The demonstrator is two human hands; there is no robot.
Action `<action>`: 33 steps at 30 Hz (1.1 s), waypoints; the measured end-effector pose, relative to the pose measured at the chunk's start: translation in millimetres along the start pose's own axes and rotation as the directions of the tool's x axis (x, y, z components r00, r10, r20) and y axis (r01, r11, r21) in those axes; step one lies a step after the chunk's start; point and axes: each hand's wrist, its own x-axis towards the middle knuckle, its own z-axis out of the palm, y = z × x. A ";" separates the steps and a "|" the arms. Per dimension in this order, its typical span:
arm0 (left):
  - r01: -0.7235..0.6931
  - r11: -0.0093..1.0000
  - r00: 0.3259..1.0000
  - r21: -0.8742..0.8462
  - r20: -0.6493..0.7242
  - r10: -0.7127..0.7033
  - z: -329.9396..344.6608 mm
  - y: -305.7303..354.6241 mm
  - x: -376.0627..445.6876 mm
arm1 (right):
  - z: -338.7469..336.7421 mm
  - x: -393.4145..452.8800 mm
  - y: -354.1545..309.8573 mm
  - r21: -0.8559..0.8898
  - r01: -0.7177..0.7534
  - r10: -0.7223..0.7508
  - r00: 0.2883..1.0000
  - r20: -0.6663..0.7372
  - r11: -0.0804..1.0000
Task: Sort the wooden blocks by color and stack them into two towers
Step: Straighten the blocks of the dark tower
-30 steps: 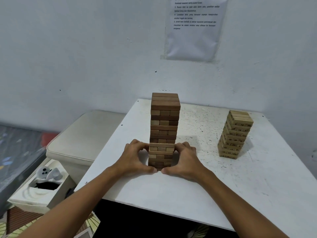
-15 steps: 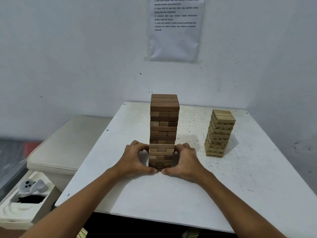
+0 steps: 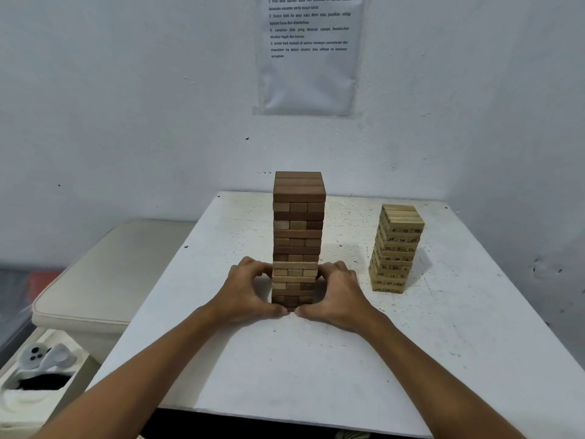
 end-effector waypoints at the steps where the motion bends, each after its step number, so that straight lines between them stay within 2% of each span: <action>1: -0.001 1.000 1.000 -0.003 0.002 0.001 -0.1 -0.6 1.9 | -0.2 1.5 0.0 0.002 0.000 0.000 1.000 -0.002 1.000; 33: 0.006 1.000 1.000 0.001 0.021 -0.006 -1.2 -4.2 39.6 | -1.0 37.2 13.2 0.002 -0.021 0.021 1.000 -0.012 1.000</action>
